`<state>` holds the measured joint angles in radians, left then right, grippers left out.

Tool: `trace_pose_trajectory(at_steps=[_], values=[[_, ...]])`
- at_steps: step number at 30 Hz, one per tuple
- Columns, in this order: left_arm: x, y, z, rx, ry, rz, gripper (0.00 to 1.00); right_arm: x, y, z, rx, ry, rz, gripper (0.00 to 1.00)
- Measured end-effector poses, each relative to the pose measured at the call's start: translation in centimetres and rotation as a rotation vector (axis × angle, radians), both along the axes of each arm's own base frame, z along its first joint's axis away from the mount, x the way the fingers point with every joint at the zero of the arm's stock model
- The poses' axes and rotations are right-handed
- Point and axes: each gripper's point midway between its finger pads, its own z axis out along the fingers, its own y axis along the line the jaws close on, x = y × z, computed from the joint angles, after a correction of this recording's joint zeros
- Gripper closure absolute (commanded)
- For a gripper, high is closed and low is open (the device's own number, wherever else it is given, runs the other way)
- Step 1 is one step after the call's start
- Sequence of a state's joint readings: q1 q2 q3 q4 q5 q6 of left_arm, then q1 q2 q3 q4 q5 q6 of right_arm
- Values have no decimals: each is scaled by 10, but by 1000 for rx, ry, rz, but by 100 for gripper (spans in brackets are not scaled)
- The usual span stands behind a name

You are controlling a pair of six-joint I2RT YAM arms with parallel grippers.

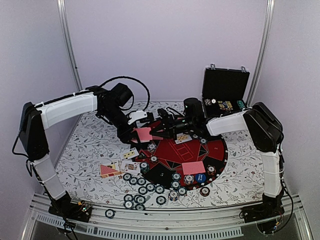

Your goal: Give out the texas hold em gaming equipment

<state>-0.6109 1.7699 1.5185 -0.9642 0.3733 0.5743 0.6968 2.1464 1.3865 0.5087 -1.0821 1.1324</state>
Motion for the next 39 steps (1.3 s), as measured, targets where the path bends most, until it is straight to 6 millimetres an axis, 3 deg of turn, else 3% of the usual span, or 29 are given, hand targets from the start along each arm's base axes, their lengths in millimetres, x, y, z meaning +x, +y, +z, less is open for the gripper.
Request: trace_pose_trajectory(at_steps=[1, 3, 4, 7, 9, 13, 24, 31, 39], values=[[0, 0, 0, 0, 0, 0, 86, 0, 0, -1, -2, -2, 0, 92], [-1, 0, -2, 2, 4, 0, 86, 0, 0, -2, -7, -5, -1, 64], [-1, 1, -3, 6, 5, 0, 86, 0, -1, -2, -11, -5, -2, 55], [-2, 5, -3, 17, 12, 6, 86, 3, -5, -8, -32, 6, -16, 33], [-2, 5, -4, 20, 14, 7, 86, 4, -6, -12, -45, 14, -20, 27], [-3, 6, -4, 23, 17, 8, 86, 2, -2, -13, -58, 18, -18, 27], [-3, 5, -2, 18, 15, 7, 86, -10, 45, -4, -24, -2, 55, 31], [-2, 5, -2, 16, 14, 7, 86, -14, 53, -18, -36, 41, 68, 46], [-3, 5, -1, 15, 16, 6, 85, -14, 53, -12, 5, 49, 74, 62]])
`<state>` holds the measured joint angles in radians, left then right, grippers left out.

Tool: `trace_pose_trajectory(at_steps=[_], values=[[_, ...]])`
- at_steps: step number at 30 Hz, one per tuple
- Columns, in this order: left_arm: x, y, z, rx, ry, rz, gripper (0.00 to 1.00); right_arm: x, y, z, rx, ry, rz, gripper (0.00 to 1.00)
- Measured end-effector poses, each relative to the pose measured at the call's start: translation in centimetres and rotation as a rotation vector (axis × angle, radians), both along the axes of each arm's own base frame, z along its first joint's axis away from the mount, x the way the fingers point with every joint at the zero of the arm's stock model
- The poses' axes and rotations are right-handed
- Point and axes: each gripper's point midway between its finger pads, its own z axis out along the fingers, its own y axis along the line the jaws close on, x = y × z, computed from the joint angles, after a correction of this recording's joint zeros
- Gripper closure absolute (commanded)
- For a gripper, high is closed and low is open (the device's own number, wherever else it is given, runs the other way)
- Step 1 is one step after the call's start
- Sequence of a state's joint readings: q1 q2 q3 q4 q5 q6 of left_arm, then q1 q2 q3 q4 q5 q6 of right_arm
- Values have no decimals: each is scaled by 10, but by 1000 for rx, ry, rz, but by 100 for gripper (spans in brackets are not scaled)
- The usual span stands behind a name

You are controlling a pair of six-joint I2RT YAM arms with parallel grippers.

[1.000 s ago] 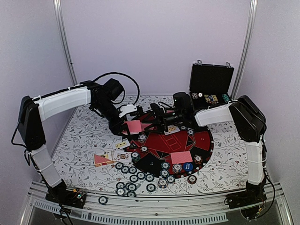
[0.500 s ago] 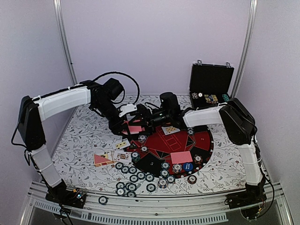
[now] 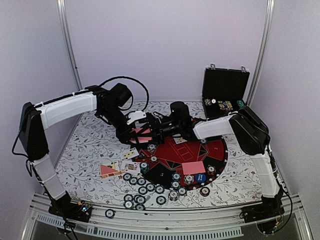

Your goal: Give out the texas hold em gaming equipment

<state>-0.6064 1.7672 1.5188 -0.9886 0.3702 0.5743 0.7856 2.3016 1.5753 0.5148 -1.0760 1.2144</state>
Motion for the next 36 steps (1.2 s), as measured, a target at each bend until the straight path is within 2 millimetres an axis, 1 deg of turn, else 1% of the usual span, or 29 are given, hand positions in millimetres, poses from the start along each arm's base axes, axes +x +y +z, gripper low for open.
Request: trace_pose_trajectory(at_steps=[3, 7, 11, 20, 26, 29, 30, 32, 33, 34, 36], values=[[0, 1, -1, 5, 0, 1, 85, 1, -5, -4, 10, 10, -8, 64], [1, 2, -1, 10, -3, 3, 84, 3, -12, -3, 23, 9, -17, 68], [1, 2, -1, 12, -5, 4, 85, 6, -20, 0, 25, 11, -29, 78], [2, 3, -2, 22, -9, 7, 85, 6, -27, 4, 35, 6, -38, 91], [1, 1, -1, 15, -12, 2, 85, 5, -31, 6, 37, 2, -45, 94], [1, -1, -1, 9, -14, -4, 85, 3, -34, 6, 35, 1, -48, 95], [1, -2, 0, 7, -15, -6, 85, 3, -35, 7, 36, 0, -49, 93], [1, -3, 0, 2, -18, -8, 85, 3, -37, 8, 36, -4, -51, 81], [1, -4, 1, -1, -20, -9, 85, 3, -38, 9, 37, -6, -52, 78], [1, -4, 1, -2, -22, -10, 85, 4, -38, 8, 37, -7, -52, 75], [1, -2, 0, 10, -22, -6, 85, 4, -40, 6, 29, -1, -51, 72]])
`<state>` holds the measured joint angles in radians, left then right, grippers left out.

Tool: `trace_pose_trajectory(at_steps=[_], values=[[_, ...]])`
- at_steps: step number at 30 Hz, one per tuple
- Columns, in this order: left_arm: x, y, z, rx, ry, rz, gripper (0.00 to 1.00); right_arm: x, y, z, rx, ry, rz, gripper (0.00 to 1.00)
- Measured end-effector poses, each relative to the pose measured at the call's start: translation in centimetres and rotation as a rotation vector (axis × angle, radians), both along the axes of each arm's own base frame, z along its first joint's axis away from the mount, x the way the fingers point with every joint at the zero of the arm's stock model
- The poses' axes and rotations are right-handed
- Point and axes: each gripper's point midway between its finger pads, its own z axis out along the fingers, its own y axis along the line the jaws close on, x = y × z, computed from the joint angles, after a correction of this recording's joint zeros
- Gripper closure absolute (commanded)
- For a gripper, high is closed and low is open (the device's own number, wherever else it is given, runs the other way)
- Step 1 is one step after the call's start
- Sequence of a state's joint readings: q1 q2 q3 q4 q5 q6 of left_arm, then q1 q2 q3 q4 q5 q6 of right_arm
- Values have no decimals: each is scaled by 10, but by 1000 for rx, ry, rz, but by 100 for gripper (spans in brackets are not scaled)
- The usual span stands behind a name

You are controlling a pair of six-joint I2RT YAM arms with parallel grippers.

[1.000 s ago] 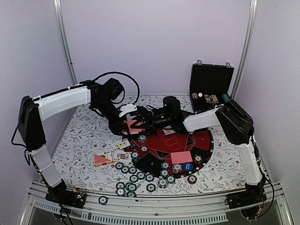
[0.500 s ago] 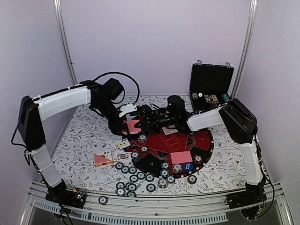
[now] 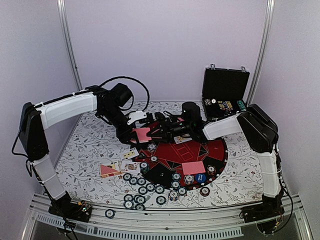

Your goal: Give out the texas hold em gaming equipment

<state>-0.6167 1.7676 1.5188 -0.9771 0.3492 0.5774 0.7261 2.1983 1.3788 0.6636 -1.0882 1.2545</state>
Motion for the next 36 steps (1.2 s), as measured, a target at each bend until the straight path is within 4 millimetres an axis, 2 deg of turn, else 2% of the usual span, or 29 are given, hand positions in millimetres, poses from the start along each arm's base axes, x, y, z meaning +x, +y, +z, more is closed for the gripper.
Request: trace_pose_trajectory(at_steps=[3, 6, 14, 17, 27, 36], values=[[2, 5, -1, 14, 4, 14, 85, 4, -6, -7, -19, 17, -10, 65], [3, 7, -2, 20, 2, 18, 85, 8, -9, -10, -29, 21, -17, 64], [1, 8, -3, 27, 9, 19, 85, 4, -7, -13, -44, 35, -7, 73], [0, 10, -3, 33, 14, 19, 85, 2, -6, -13, -46, 37, -3, 73], [0, 10, -3, 33, 14, 19, 85, 0, -7, -14, -51, 41, 3, 64], [0, 10, -3, 33, 14, 19, 85, -5, -15, -10, -60, 37, -5, 60]])
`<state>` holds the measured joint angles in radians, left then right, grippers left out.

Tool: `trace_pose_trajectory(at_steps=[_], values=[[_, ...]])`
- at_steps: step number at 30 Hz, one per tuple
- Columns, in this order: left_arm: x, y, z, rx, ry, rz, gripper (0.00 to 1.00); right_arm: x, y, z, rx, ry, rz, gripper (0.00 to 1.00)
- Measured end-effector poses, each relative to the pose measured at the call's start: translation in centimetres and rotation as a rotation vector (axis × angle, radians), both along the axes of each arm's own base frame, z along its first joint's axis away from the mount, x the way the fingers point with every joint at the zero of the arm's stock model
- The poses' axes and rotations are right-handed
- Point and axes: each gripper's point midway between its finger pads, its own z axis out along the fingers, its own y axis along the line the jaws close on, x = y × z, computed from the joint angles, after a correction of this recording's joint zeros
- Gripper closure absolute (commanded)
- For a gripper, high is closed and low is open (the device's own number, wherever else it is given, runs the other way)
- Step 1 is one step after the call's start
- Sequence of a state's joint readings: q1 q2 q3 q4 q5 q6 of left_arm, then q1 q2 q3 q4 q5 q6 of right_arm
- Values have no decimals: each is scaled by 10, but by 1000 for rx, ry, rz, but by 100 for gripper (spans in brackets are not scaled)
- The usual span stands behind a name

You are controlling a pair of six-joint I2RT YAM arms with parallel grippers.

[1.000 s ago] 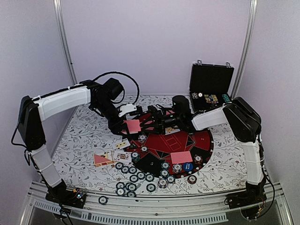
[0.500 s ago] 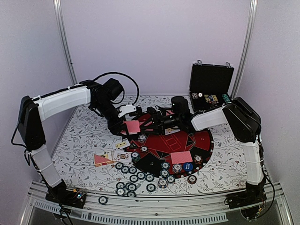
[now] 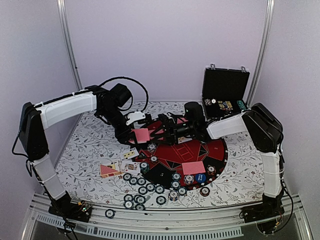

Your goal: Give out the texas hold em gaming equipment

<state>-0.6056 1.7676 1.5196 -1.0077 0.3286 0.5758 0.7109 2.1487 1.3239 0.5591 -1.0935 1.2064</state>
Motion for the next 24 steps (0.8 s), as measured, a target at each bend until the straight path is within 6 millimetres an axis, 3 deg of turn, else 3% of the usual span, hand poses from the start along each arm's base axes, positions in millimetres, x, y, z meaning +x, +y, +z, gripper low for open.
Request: trace_pose_trajectory(at_steps=[12, 17, 19, 24], values=[[0, 0, 0, 0, 1, 1, 85, -5, 13, 26, 40, -56, 27, 61], [0, 0, 0, 0, 1, 1, 85, -7, 19, 24, 36, -51, 42, 63], [0, 0, 0, 0, 1, 1, 85, -7, 20, 20, 28, -43, 46, 67], [0, 0, 0, -1, 0, 0, 85, -8, 19, 16, 15, -37, 49, 88]])
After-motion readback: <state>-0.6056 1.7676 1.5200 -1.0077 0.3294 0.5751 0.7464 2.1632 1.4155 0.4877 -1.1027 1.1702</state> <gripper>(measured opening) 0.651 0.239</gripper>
